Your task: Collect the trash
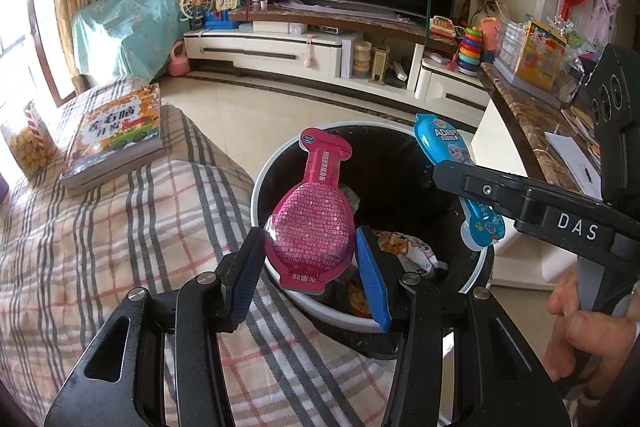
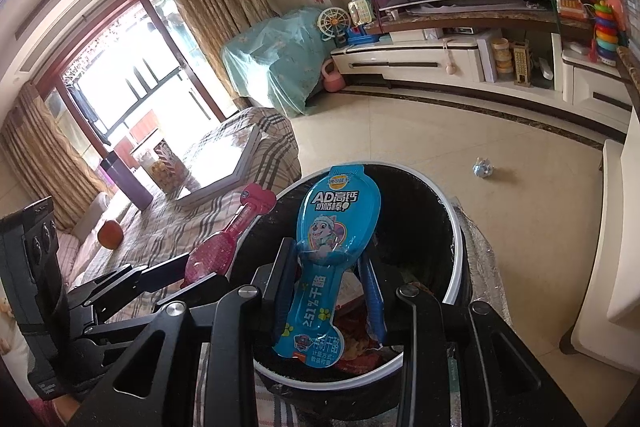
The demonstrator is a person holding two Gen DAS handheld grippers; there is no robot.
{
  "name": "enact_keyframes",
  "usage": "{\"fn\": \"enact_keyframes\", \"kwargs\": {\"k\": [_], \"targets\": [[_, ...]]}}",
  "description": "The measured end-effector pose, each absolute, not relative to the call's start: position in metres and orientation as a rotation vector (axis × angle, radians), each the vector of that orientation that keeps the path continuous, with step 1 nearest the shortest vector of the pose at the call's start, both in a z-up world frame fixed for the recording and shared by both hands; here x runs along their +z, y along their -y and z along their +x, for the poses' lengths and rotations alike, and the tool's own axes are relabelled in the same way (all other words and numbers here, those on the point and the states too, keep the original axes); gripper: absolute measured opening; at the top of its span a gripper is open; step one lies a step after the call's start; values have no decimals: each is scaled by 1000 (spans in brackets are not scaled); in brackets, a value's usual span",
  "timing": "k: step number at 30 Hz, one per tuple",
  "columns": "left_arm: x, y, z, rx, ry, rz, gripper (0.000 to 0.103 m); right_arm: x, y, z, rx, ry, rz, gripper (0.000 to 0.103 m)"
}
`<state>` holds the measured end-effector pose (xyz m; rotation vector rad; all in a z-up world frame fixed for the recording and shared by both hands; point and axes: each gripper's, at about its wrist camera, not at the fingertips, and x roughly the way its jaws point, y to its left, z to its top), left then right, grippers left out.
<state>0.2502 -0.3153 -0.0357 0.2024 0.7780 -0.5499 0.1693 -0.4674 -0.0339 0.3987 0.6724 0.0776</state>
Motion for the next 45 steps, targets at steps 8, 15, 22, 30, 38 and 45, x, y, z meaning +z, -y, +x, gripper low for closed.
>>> {"fn": "enact_keyframes", "kwargs": {"k": [8, 15, 22, 30, 38, 45], "targets": [[-39, 319, 256, -556, -787, 211, 46, -36, 469, 177, 77, -695, 402, 35], [-34, 320, 256, -572, -782, 239, 52, -33, 477, 178, 60, -688, 436, 43], [-30, 291, 242, -541, -771, 179, 68, -19, 477, 156, 48, -630, 464, 71], [-19, 236, 202, -513, -745, 60, 80, -11, 450, 121, 78, -596, 509, 90], [-8, 190, 152, -448, -656, 39, 88, -5, 405, 75, 23, -554, 449, 100], [-7, 152, 120, -442, -586, -33, 101, -2, 378, 40, -44, -461, 381, 102]]}}
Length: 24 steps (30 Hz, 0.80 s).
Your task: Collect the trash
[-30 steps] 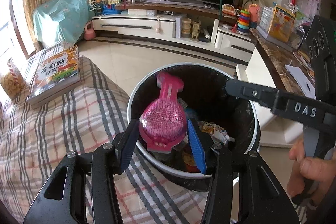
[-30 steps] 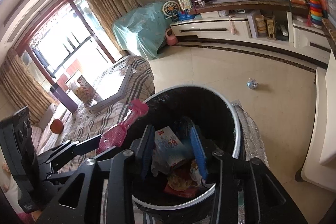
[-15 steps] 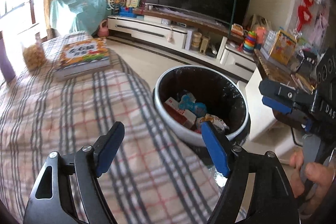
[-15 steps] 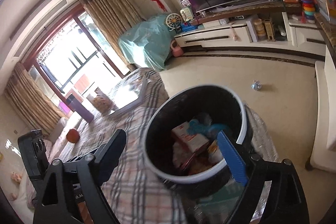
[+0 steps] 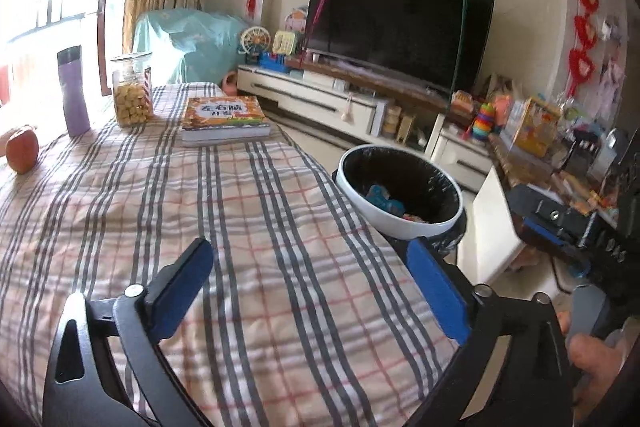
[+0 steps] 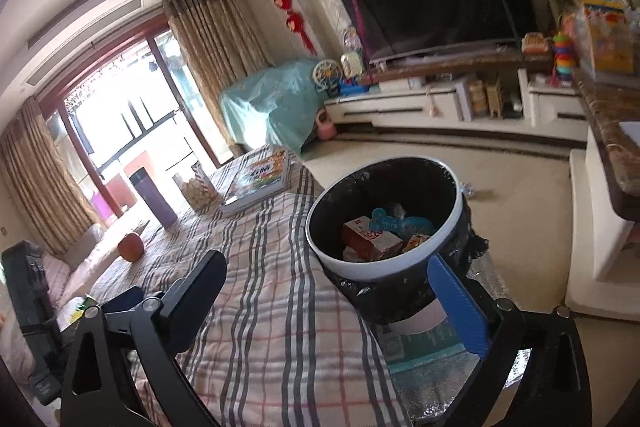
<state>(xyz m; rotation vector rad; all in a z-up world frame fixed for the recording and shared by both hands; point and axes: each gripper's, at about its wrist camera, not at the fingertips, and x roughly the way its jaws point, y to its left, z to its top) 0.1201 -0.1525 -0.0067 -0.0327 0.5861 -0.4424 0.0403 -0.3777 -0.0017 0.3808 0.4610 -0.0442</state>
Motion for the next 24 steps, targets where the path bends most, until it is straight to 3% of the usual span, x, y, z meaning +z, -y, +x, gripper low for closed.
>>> {"fn": "enact_keyframes", "kwargs": {"k": [3, 8, 24], "targets": [[-3, 143, 110, -409, -544, -33, 103, 5, 364, 32, -55, -439, 313, 102], [-2, 129, 88, -298, -451, -29, 103, 23, 334, 5, -148, -242, 108, 103], [-19, 107, 55, -153, -354, 13, 103, -13, 327, -11, -151, -265, 150, 103]]}}
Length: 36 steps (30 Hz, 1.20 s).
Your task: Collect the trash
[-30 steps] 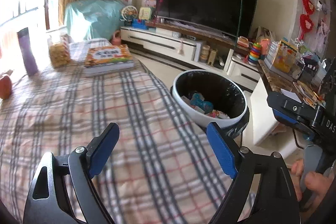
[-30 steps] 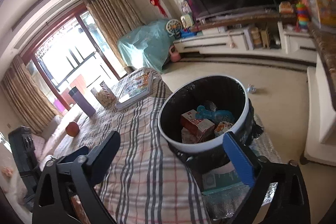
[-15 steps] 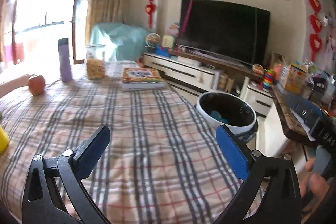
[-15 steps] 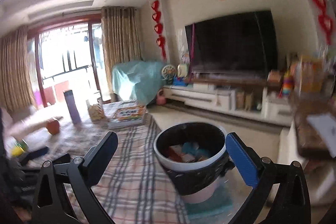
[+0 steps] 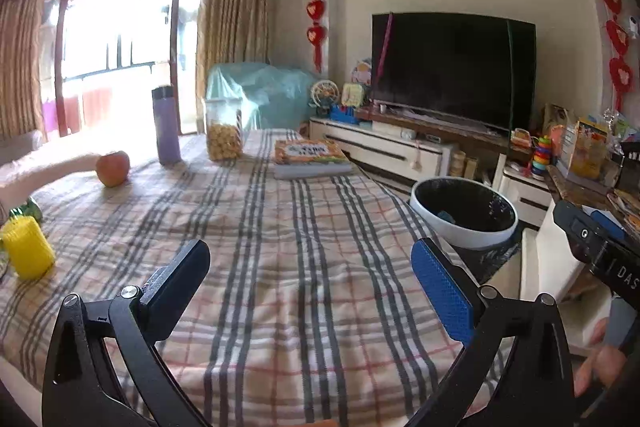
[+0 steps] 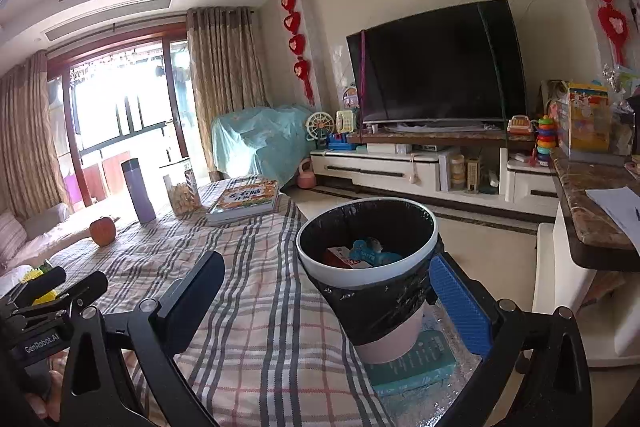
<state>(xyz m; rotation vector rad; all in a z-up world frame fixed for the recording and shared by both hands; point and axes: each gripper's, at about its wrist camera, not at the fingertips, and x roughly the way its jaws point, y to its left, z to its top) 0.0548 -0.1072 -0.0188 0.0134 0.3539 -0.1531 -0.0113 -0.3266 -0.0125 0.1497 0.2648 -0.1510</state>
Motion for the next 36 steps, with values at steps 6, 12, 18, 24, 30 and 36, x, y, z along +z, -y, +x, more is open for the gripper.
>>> {"fn": "enact_keyframes", "kwargs": {"k": [6, 12, 18, 24, 30, 36], "targets": [[-17, 106, 48, -152, -337, 24, 103, -10, 318, -17, -151, -242, 125, 103], [-16, 106, 44, -151, -329, 28, 103, -11, 314, -17, -157, -250, 119, 103], [-15, 109, 41, -146, -320, 37, 103, -13, 313, -17, -160, -260, 112, 103], [-15, 109, 39, -139, -315, 38, 103, -14, 311, -17, -157, -256, 109, 103], [-14, 110, 38, -134, -309, 40, 103, -12, 310, -18, -157, -257, 102, 103], [-13, 109, 38, -135, -307, 36, 103, -12, 307, -18, -153, -256, 95, 103]]}}
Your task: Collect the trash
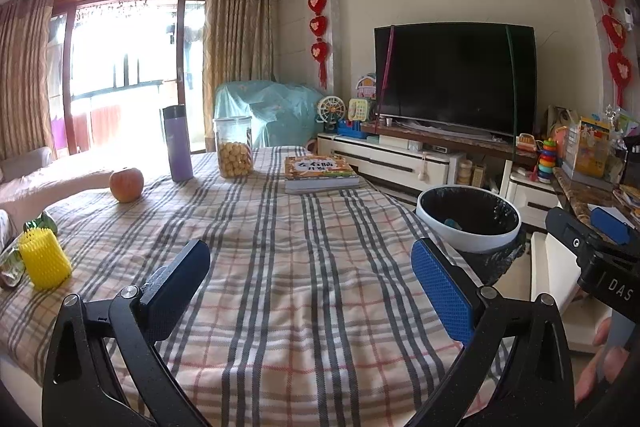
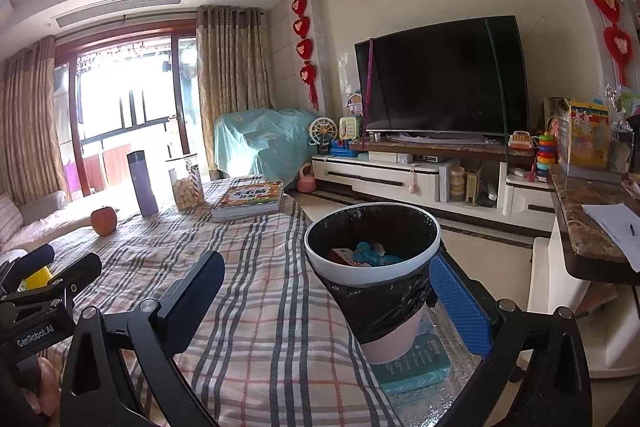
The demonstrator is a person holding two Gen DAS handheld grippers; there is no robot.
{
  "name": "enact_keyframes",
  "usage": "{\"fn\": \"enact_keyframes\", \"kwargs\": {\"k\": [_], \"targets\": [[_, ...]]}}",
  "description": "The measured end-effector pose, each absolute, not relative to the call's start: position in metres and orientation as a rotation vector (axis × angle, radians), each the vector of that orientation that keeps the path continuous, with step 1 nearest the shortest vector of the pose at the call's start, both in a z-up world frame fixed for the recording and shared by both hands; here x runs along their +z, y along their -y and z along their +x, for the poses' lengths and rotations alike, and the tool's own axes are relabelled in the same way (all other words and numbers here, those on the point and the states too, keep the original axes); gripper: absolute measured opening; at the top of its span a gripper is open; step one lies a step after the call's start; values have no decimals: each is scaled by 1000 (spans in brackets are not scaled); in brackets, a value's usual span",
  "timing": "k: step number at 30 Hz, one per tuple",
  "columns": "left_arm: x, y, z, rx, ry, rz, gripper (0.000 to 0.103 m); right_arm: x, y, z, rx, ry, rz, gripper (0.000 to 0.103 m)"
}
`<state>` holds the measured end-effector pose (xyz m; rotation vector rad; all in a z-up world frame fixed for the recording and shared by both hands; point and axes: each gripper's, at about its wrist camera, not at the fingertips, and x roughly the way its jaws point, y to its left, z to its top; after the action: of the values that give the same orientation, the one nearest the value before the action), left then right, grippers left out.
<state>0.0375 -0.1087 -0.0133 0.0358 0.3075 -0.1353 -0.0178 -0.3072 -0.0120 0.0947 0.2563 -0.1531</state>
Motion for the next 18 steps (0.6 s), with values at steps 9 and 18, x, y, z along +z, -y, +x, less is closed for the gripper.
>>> {"fn": "enact_keyframes", "kwargs": {"k": [9, 18], "targets": [[-14, 107, 37, -134, -312, 34, 103, -11, 306, -18, -146, -254, 97, 103], [-14, 108, 37, -137, -314, 37, 103, -10, 305, -18, -142, -257, 97, 103]]}}
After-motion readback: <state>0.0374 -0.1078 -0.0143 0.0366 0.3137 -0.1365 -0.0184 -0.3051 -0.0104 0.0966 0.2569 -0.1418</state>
